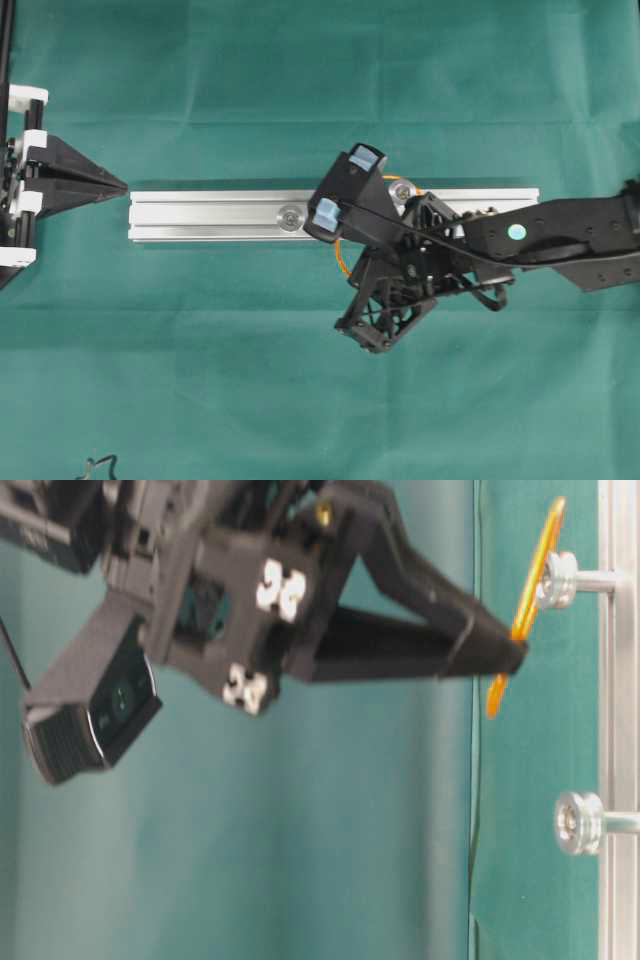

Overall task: Hook the rubber onto the shaft.
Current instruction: 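Carry the band past the right knob toward the left knob with the right gripper, then lower the band over the left silver knob with the right gripper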

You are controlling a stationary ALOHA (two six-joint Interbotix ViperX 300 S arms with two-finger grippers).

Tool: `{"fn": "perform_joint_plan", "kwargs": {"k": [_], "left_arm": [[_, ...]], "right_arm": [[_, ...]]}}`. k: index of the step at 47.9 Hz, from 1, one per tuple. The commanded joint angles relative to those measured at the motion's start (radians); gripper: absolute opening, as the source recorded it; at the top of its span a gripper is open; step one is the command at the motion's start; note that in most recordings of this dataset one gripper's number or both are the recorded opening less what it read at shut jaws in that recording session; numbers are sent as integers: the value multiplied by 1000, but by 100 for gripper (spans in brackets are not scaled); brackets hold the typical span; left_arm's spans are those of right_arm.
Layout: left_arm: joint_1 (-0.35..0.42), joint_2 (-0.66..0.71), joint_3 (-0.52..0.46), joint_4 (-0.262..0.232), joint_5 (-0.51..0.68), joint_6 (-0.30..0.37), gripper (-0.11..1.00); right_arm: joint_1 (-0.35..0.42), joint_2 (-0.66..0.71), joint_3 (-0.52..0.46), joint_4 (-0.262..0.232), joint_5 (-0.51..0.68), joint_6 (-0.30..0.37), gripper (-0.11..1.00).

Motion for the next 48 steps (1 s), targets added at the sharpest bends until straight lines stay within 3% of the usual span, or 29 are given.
{"fn": "perform_joint_plan", "kwargs": {"k": [1, 48], "left_arm": [[3, 5, -32, 3, -9, 0, 2], [3, 5, -34, 3, -9, 0, 2]], "right_arm": [[-9, 0, -46, -2, -6, 2, 7], [-77, 120, -169, -17, -83, 0, 7]]}}
